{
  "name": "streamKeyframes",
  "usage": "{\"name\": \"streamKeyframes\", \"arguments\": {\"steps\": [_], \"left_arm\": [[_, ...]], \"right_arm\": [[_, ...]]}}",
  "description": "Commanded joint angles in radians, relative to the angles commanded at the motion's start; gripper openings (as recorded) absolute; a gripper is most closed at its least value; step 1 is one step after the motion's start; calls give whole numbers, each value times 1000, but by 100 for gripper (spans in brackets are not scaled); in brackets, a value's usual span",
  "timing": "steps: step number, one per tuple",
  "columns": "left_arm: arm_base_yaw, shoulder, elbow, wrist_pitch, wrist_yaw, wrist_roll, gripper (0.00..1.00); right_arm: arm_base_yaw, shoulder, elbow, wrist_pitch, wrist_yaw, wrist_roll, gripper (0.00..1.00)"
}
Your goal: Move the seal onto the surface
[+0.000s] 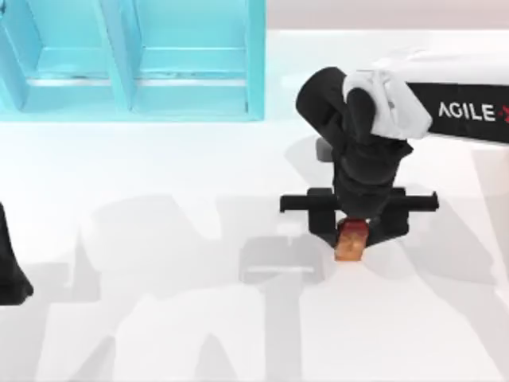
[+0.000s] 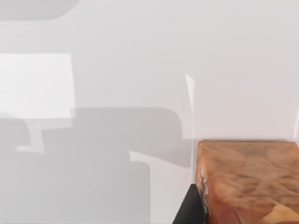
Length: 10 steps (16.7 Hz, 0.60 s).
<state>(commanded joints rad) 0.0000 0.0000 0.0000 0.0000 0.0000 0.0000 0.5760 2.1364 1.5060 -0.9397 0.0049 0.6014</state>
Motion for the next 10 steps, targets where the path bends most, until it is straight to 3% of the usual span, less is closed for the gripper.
{"name": "streamKeyframes", "arguments": {"steps": [6,10], "left_arm": [[0,0,0,0,0,0,100],[0,0,0,0,0,0,100]], "right_arm": [[0,0,0,0,0,0,98],[0,0,0,0,0,0,100]]}}
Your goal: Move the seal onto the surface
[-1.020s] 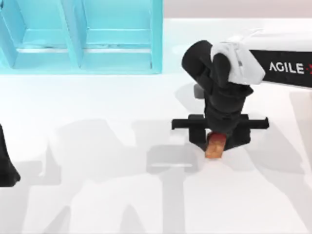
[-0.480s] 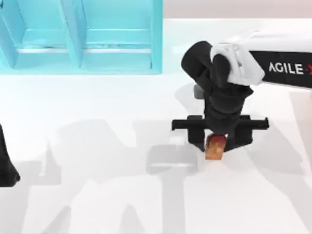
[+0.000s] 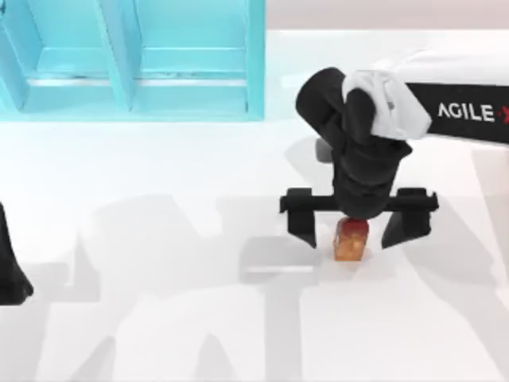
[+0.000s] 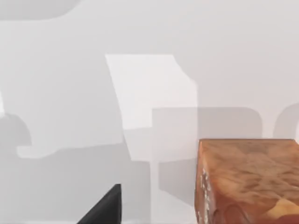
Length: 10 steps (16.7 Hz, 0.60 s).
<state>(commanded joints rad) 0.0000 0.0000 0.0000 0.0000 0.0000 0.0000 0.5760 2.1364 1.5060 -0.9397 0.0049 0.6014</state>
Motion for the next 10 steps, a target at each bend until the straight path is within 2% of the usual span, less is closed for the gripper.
{"name": "streamKeyframes", "arguments": {"steps": [6,10], "left_arm": [[0,0,0,0,0,0,100],[0,0,0,0,0,0,100]], "right_arm": [[-2,0,2,-3,0,0,100],[-2,0,82,-104,2,2,100]]}}
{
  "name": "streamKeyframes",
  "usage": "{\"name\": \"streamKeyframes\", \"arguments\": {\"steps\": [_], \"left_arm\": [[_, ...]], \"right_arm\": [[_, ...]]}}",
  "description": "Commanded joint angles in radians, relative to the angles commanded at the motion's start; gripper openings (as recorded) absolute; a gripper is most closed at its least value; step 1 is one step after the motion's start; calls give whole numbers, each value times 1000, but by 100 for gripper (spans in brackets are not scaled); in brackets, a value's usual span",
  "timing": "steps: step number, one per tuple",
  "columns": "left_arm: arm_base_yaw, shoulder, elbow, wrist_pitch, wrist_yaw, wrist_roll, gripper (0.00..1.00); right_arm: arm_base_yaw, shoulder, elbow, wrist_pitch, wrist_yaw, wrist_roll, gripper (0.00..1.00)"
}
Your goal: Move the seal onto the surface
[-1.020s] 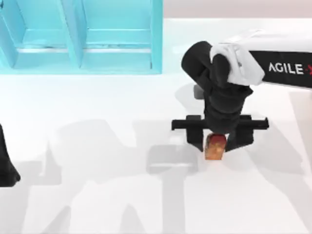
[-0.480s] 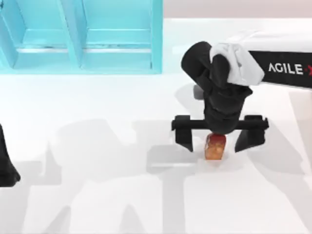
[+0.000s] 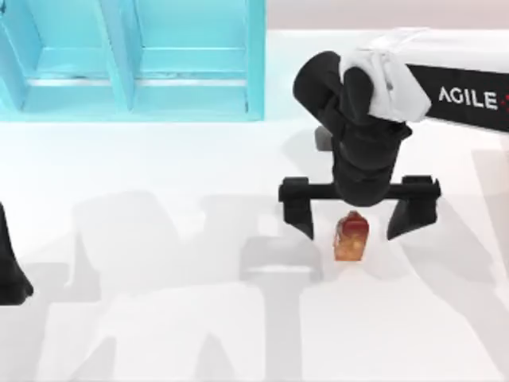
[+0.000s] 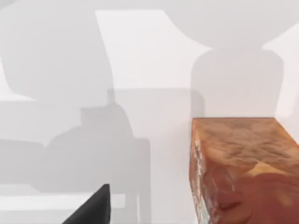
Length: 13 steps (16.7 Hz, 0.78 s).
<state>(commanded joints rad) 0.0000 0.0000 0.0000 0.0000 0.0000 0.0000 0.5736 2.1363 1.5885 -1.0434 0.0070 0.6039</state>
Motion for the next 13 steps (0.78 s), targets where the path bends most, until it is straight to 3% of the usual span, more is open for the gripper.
{"name": "streamKeyframes", "arguments": {"steps": [8,13], "left_arm": [[0,0,0,0,0,0,100],[0,0,0,0,0,0,100]], "right_arm": [[-2,-43,327,-368,0,-5,100],[-4,-67,420,-465,-3,-8,100]]}}
